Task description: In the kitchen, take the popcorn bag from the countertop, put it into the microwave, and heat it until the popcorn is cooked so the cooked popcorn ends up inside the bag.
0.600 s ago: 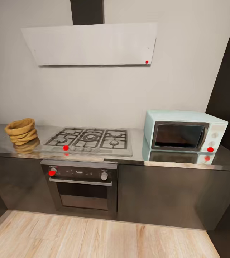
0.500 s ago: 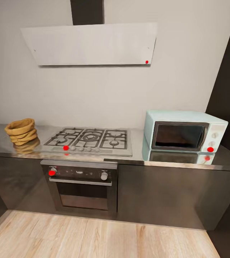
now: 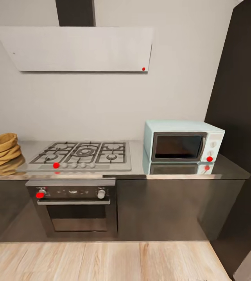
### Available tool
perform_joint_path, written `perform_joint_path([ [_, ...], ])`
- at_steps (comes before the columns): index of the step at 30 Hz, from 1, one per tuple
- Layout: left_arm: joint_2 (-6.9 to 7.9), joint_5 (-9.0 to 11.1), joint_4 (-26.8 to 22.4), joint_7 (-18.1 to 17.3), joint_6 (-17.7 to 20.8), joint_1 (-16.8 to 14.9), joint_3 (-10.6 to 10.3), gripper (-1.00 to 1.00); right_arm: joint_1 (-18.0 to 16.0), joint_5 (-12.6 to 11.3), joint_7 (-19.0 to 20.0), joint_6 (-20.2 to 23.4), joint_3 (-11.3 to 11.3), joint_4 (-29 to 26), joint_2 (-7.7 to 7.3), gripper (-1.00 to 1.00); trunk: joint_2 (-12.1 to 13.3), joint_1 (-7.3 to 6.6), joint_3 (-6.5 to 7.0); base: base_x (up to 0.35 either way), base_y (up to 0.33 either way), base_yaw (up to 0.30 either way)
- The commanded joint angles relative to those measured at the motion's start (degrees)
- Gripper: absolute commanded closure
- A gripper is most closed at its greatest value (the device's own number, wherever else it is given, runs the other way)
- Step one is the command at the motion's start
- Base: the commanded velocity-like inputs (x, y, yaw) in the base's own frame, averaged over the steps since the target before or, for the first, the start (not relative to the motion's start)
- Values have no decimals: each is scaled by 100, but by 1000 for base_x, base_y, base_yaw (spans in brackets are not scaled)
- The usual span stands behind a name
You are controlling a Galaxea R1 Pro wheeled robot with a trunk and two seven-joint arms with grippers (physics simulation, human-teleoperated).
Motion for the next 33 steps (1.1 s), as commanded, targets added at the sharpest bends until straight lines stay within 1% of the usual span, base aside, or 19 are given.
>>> perform_joint_path([
  [1, 1, -8, -6, 1, -45, 3, -7, -100, -2, -41, 5, 7, -4, -6, -3, -100, 39, -23, 15, 0, 0, -287],
  [2, 4, -10, -6, 1, -193, 3, -10, -100, -2, -192, 5, 6, -4, -16, -5, -100, 79, -45, 33, 0, 0, -286],
  [4, 5, -11, -6, 1, -193, 3, -11, -100, -2, -321, 5, 6, -4, -26, -13, -100, 160, -89, 69, 0, 0, -286],
  [6, 0, -11, -6, 1, -192, 3, -12, -100, -4, -377, -14, 1, -5, -117, -21, -100, 240, -132, 101, 0, 0, -261],
  [8, 0, -11, -6, 1, -192, 3, -14, -100, -4, -393, -117, -72, 2, -565, -17, -100, 320, -176, 135, 0, 0, -74],
  [9, 2, -11, -6, 1, -192, 3, -14, -100, -3, -393, -139, -215, 3, -661, -25, -100, 360, -198, 153, 0, 0, -22],
  [10, 1, -11, -6, 1, -192, 3, -14, -100, -2, -365, -156, -1023, 4, -919, -54, -100, 400, -220, 171, 0, 0, -6],
  [12, 4, -16, -6, 1, -194, 3, -14, -100, -5, -350, -160, -1951, 4, -1163, -155, -100, 481, -264, 207, 0, 0, -2],
  [14, 1, -23, -16, 1, -199, 3, -10, -100, -4, -363, -166, -2406, 4, -1570, -281, -100, 561, -308, 242, 0, 0, 0],
  [15, 0, -25, -23, 1, -200, 3, -8, -100, -5, -377, -168, -2473, 4, -1748, -307, -100, 601, -330, 260, 0, 0, 0],
  [17, -1, -28, -59, 1, -207, 3, -5, -100, -2, -396, -171, -2557, -1, -2473, -326, -100, 681, -374, 296, 0, 0, 0],
  [19, -1, -25, -80, 4, -214, 3, 1, -100, -3, -400, -158, -2574, 2, -3188, -335, -100, 761, -418, 332, 0, 0, 0],
  [21, 10, -7, -105, 9, -211, 3, 14, -100, -2, -383, -154, -2456, -48, -4218, -341, -100, 842, -462, 368, 0, 0, 0],
  [22, 15, 1, -110, 9, -211, 3, 17, -100, -2, -385, -150, -2353, -64, -4468, -346, -100, 882, -484, 386, 0, 0, 0],
  [25, 23, 22, -111, 10, -251, 3, 29, -100, -2, -384, -145, -1789, -94, -5084, -355, -100, 1002, -550, 437, 0, 0, -60],
  [26, 26, 31, -116, 10, -262, 3, 32, -100, -2, -380, -145, -1721, -97, -5268, -355, -100, 1042, -572, 452, 0, 0, -177],
  [29, 32, 53, -213, 10, -294, 3, 52, -100, -2, -382, -145, -1308, -105, -6132, -356, -100, 1162, -638, 493, 0, 0, -230],
  [30, 33, 59, -245, 10, -300, 3, 58, -100, -2, -389, -145, -1034, -111, -6502, -356, -100, 1202, -660, 508, 0, 0, -254],
  [33, 24, 66, -271, 10, -299, 3, 70, -100, -5, -394, -148, -692, -119, -7358, -350, -100, 1323, -725, 553, 0, 0, -265],
])
